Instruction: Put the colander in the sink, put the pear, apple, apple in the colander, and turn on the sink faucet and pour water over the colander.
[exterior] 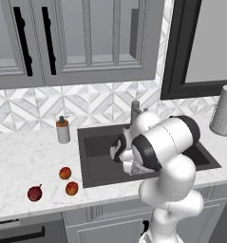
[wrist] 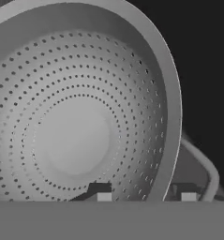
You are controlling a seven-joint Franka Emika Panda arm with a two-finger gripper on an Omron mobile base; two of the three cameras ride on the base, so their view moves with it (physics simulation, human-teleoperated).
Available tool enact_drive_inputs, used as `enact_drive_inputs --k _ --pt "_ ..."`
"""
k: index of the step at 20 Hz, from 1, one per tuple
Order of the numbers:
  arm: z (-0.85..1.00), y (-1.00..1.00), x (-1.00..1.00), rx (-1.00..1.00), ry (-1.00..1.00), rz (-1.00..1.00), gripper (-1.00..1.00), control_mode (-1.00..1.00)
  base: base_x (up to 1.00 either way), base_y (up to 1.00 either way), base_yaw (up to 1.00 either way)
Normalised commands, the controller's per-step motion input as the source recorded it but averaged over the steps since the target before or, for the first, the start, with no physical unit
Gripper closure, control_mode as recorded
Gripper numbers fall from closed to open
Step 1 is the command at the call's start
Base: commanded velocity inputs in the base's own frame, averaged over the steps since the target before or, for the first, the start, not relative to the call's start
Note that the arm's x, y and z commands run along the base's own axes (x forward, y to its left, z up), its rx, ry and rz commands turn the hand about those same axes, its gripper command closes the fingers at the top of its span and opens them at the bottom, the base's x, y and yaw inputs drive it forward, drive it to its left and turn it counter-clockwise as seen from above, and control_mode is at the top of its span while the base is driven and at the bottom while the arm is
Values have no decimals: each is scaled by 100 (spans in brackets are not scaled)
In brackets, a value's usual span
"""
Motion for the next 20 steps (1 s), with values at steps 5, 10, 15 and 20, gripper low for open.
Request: enact_drive_inputs --k 5,10,15,20 --pt "-13 14 55 -18 2 -46 -100 -100 0 0 0" --pt "-8 16 42 -15 6 -43 -100 -100 0 0 0" --pt "0 30 5 -4 1 -37 -100 -100 0 0 0" --pt "2 33 -17 -1 3 -44 -100 -100 0 0 0"
